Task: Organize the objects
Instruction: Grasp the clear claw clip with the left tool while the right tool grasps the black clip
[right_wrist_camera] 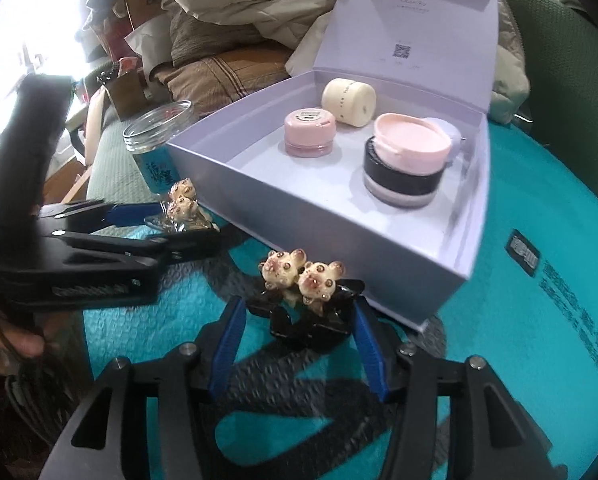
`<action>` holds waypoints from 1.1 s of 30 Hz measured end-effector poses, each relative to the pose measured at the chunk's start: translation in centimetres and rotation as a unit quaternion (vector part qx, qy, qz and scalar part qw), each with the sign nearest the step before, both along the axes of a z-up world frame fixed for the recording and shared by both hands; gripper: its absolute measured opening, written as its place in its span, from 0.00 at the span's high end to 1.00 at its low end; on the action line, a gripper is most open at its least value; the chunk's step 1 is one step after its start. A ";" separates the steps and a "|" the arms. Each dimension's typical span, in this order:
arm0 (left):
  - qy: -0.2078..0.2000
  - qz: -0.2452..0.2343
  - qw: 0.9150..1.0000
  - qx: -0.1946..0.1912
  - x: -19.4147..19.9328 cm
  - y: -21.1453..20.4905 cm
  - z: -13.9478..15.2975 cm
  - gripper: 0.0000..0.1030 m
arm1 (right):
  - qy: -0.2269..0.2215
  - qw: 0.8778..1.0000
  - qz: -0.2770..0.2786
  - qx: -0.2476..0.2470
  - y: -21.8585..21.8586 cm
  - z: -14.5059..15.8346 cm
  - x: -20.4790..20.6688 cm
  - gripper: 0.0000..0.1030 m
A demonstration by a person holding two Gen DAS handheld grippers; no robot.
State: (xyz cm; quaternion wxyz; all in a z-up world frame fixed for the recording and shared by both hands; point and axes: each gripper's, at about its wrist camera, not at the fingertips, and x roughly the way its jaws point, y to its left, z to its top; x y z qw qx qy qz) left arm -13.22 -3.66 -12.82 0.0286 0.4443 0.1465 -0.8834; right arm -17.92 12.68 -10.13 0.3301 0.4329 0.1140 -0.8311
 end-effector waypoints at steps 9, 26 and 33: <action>0.001 -0.026 0.998 -0.061 -2.1 1.1 -0.6 0.28 | -0.006 1.000 -0.010 -0.012 -0.4 -0.6 -0.4 0.44; -0.009 -0.056 0.997 -0.043 0.6 2.1 -0.1 0.40 | -0.014 1.000 0.012 0.013 2.2 0.0 2.0 0.52; -0.020 -0.087 0.995 -0.040 2.4 3.7 0.1 0.40 | -0.021 0.999 0.027 0.027 3.6 0.1 3.8 0.52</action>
